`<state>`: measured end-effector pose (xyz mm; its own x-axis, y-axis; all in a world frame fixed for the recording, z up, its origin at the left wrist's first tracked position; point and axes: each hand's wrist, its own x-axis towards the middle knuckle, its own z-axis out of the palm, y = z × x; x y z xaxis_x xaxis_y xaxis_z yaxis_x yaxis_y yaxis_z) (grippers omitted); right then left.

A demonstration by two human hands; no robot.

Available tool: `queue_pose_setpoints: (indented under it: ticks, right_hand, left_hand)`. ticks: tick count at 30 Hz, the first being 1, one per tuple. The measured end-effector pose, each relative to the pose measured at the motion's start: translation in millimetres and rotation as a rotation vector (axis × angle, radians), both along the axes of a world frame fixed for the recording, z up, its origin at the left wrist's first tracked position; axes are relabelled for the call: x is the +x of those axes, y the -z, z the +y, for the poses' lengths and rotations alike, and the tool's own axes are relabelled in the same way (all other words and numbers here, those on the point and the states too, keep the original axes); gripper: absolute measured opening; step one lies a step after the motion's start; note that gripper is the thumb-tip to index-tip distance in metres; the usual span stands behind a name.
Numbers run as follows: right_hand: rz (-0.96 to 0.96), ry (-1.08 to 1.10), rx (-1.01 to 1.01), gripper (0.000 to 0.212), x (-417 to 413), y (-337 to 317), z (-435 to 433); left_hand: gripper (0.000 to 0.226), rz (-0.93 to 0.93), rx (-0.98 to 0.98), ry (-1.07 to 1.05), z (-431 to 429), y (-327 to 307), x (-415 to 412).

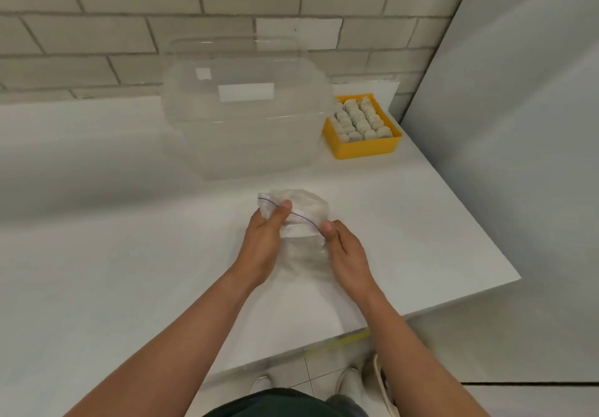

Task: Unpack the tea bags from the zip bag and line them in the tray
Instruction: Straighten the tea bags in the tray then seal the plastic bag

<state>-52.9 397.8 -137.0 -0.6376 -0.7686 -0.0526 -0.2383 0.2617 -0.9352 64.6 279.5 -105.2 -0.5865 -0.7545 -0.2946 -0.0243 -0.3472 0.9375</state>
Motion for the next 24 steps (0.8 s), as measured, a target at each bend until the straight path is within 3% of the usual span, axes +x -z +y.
queue_pose_setpoints:
  ticks: [2, 6, 10, 13, 14, 15, 17, 20, 22, 24]
  right_hand:
    - [-0.141, 0.104, -0.076, 0.038, 5, -5, -1]
    - [-0.434, 0.239, -0.137, 0.015, 15, -11, -6]
    - [-0.505, 0.335, -0.173, 0.017, 21, -25, -11]
    - [-0.59, 0.357, -0.217, 0.015, 22, -37, -11]
    - [-0.608, 0.358, -0.238, 0.014, 22, -40, -12]
    - [-0.632, 0.359, -0.265, 0.014, 23, -42, -12]
    - [-0.715, 0.385, -0.332, 0.009, 29, -48, -12]
    - [-0.777, 0.485, -0.374, 0.017, 31, -49, -10]
    - [-0.761, 0.547, -0.376, 0.02, 28, -52, -6]
    - [-0.707, 0.583, -0.396, 0.019, 20, -57, 2]
  left_hand:
    - [0.017, 0.042, 0.073, -0.001, 1, -5, -6]
    - [0.033, 0.022, 0.038, 0.122, 9, -18, -9]
    - [0.027, -0.005, 0.02, 0.346, 23, -29, -2]
    - [0.074, 0.043, 0.151, 0.262, 30, -39, 1]
    - [0.08, 0.042, 0.153, 0.207, 32, -44, 2]
    - [0.078, 0.014, 0.113, 0.144, 32, -44, 1]
    - [0.052, -0.052, 0.022, 0.037, 38, -49, -1]
    - [0.019, -0.061, -0.036, 0.043, 51, -48, -4]
    - [0.02, -0.027, -0.067, 0.089, 64, -47, -7]
    - [0.035, 0.052, -0.082, 0.158, 79, -46, -9]
